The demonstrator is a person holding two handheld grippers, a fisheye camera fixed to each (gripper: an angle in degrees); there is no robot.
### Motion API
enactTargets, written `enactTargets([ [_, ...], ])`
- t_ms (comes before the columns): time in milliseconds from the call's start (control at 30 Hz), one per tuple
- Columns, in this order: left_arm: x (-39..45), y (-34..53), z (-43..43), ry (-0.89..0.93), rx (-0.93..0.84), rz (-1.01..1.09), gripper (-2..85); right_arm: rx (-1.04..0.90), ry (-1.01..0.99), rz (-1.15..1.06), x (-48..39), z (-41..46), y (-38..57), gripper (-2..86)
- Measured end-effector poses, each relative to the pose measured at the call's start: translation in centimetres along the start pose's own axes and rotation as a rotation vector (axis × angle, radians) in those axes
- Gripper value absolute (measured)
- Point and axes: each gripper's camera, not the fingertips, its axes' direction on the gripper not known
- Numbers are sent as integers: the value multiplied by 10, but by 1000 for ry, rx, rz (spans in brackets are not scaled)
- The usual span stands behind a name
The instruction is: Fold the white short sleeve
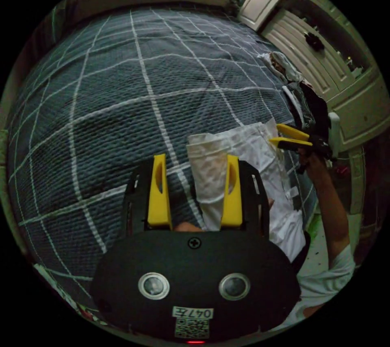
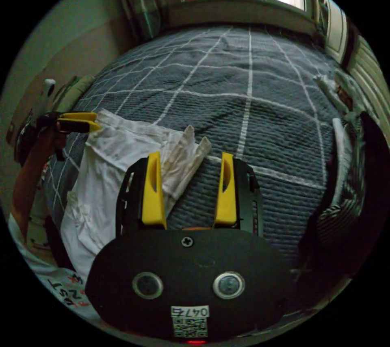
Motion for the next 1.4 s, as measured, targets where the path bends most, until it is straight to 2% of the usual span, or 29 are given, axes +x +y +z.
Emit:
enactTargets([
  [67, 1, -7, 14, 93, -53, 18, 61, -27, -8, 17, -1, 10, -3, 83],
  [100, 2, -7, 16, 123, -67, 34, 29, -12, 4, -44, -8, 7, -2, 42],
  [200, 10, 3, 9, 138, -3, 82, 12, 45, -85, -118, -22, -12, 3, 11],
  [267, 15, 21, -10, 249, 85, 114, 6, 94, -141, -148, -27, -34, 11, 8],
  [367, 27, 60, -44, 410, 210, 210, 3, 224, -281, -305, -41, -85, 41, 6],
  [467, 48, 111, -67, 463, 229, 358, 2, 340, -354, -567, -67, -136, 96, 6],
  [533, 63, 143, -72, 470, 204, 420, 2, 366, -414, -713, -85, -164, 144, 6],
  [633, 91, 192, -73, 450, 172, 497, 3, 357, -393, -831, -112, -177, 197, 8],
  [733, 117, 228, -63, 308, 121, 544, 4, 295, -283, -892, -135, -170, 234, 14],
  [800, 125, 245, -61, 285, 110, 532, 5, 279, -300, -879, -139, -171, 247, 24],
  [900, 132, 273, -79, 347, 167, 511, 2, 242, -289, -862, -143, -191, 259, 52],
  [1000, 145, 306, -103, 363, 207, 591, -4, 213, -244, -865, -149, -220, 268, 61],
  [1133, 157, 338, -132, 439, 344, 675, -8, 308, -241, -823, -164, -258, 273, 32],
  [1233, 158, 318, -134, 373, 421, 521, -8, 300, -164, -839, -190, -262, 247, 10],
  [1300, 171, 291, -120, 317, 355, 460, -9, 252, -126, -829, -204, -253, 215, 6],
  [1400, 216, 268, -83, 248, 146, 535, -9, 162, -149, -879, -227, -228, 183, 9],
])
